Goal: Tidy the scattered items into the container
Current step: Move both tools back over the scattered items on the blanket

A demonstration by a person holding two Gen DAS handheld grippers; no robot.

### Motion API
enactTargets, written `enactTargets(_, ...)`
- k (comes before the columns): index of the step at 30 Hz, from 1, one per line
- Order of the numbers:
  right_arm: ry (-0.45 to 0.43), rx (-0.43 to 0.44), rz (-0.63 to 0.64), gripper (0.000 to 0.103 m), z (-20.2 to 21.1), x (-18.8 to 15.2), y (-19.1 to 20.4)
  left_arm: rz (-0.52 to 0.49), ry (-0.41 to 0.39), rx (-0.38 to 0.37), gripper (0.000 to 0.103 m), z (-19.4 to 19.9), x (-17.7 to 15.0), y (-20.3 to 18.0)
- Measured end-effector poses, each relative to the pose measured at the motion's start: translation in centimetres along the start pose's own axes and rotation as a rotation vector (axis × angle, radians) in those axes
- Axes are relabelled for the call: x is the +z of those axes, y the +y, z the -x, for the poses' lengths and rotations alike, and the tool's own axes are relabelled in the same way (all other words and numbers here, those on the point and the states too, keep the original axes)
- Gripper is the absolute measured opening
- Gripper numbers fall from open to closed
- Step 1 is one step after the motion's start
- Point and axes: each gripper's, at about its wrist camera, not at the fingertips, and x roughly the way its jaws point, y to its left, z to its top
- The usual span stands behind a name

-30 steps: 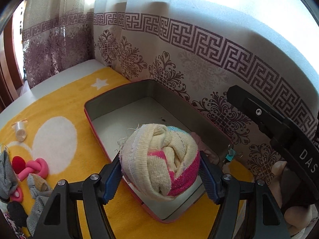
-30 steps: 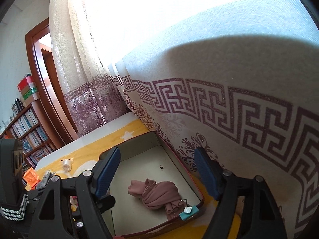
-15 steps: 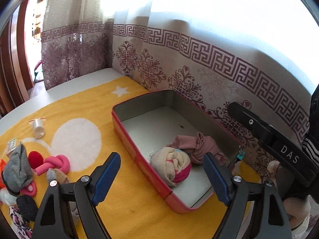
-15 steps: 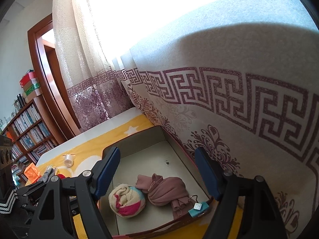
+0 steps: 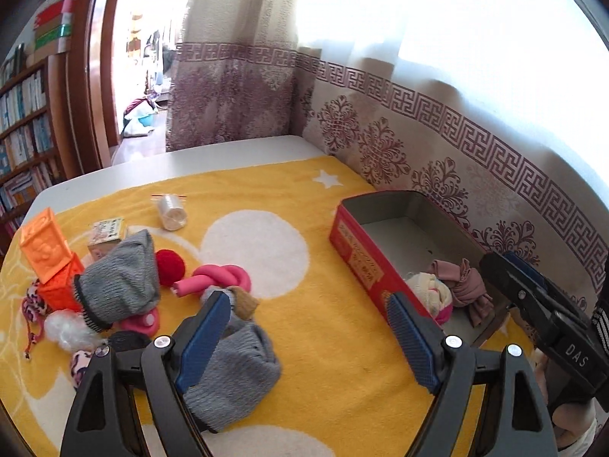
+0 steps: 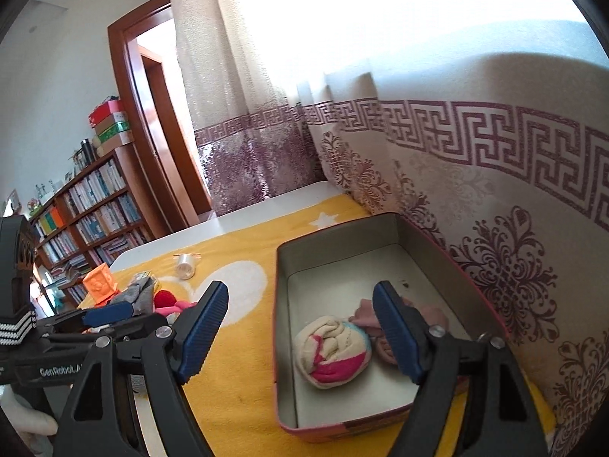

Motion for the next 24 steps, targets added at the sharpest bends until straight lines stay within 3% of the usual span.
enactTargets(16, 0.164, 0.16, 0.093, 0.082, -4.0, -3.2, 8.1, 0.213, -0.058, 0.193, 0.086, 5.3, -2.7, 12.8)
enactTargets(24, 0.214, 0.181, 0.143, 0.082, -5.2, -4.1, 11.0, 0.274, -0.015, 0.227, 0.086, 5.3, -5.0, 16.1)
